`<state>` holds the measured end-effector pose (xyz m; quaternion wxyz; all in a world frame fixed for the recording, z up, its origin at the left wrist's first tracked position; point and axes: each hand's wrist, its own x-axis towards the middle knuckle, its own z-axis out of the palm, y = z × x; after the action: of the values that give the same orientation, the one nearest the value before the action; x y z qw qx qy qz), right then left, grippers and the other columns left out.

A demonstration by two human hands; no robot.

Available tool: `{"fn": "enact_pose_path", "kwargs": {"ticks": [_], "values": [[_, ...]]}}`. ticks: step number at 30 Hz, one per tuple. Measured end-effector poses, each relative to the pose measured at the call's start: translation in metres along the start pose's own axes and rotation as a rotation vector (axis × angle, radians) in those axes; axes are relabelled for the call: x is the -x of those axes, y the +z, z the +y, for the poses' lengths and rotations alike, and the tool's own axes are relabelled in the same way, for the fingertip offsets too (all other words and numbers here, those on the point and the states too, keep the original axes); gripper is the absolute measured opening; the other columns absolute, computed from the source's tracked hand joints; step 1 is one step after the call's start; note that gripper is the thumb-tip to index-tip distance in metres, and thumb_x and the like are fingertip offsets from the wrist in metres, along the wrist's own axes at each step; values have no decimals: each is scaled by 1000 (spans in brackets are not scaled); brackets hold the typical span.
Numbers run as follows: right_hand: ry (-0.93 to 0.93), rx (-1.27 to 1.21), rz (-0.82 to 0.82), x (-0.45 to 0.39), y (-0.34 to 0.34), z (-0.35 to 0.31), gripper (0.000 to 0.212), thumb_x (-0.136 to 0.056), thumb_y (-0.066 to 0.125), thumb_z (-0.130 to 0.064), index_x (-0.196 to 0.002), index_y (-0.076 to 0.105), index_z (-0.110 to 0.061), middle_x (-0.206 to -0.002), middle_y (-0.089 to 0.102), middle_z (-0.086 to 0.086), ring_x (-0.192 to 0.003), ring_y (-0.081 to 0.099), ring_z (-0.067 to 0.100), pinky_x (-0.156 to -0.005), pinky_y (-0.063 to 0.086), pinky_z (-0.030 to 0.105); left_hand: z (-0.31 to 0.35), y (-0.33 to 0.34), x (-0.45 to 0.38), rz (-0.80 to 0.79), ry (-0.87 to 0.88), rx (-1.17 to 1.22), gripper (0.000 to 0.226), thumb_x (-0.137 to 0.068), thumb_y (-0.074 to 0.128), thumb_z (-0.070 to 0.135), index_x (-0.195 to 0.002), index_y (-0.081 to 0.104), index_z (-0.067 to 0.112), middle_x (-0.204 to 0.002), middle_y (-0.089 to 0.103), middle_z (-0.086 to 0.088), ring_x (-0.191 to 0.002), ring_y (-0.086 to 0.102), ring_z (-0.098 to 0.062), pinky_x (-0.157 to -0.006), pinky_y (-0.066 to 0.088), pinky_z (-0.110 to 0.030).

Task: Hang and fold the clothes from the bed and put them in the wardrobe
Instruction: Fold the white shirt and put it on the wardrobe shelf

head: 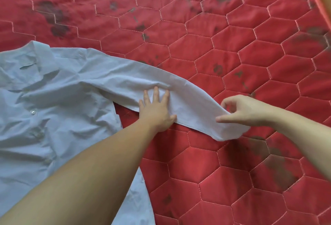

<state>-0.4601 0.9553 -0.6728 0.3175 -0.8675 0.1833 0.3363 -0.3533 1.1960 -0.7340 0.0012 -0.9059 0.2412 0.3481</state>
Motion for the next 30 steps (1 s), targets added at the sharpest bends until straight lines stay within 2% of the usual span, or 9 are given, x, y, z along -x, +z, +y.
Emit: {"fn": "enact_pose_path", "kwargs": {"ticks": [3,5,9,15,18,21,26,28,30], "values": [[183,157,60,-8,10,5,16,-81,67,-37,-86,64,-22,-90,69,2,-81,62,18,-64,45,32,-11,-6,5,61,65,21,75,-90,51,45,-153,11,34,-164,-5,-3,-149,-5,-33,-118,8,-53],[265,362,250,-11,19,-3,30,-83,64,-36,-108,57,-20,-108,63,7,-95,60,29,-73,46,38,-21,-9,12,137,122,30,71,-89,51,38,-151,18,34,-163,6,0,-150,0,-25,-119,7,-51],[-132,502,482,-33,69,-75,58,-69,76,-25,-121,59,-8,-112,59,16,-93,62,39,-76,50,46,-76,-11,31,297,66,78,63,-89,50,33,-148,30,35,-161,14,3,-149,6,-21,-119,4,-49],[-522,479,421,-63,173,-238,48,-76,62,-30,-122,59,-16,-127,60,8,-114,59,30,-87,47,43,-188,-1,81,374,-235,223,62,-94,47,35,-151,21,40,-163,6,5,-149,3,-20,-119,4,-47],[-524,596,321,-82,221,-289,64,-80,59,-47,-137,51,-20,-146,47,14,-133,46,35,-101,42,51,-250,18,109,291,-380,156,66,-96,41,47,-152,6,43,-163,-8,4,-150,-7,-26,-118,-1,-56],[-464,702,206,-99,249,-309,74,-82,36,-65,-142,48,-23,-148,44,17,-133,45,39,-102,40,54,-302,42,133,140,-475,229,77,-91,37,67,-151,-7,46,-160,-26,6,-148,-19,-32,-113,-6,-65],[-423,811,148,-117,229,-285,90,-79,16,-81,-155,15,-33,-163,7,7,-149,14,32,-116,15,46,-308,63,141,57,-385,254,83,-87,35,74,-150,-12,47,-157,-32,5,-144,-30,-32,-111,-5,-68],[-372,844,147,-117,208,-274,96,-72,2,-88,-153,-4,-38,-164,-6,4,-150,3,28,-119,13,43,-295,61,134,69,-307,285,83,-88,36,73,-150,-12,46,-159,-28,6,-144,-30,-31,-110,-6,-69],[-315,900,160,-116,189,-271,101,-68,-5,-91,-153,-4,-37,-164,1,7,-149,9,29,-117,18,44,-289,54,132,92,-226,308,80,-90,38,68,-151,-8,45,-161,-22,7,-147,-21,-28,-112,-1,-66]]}}
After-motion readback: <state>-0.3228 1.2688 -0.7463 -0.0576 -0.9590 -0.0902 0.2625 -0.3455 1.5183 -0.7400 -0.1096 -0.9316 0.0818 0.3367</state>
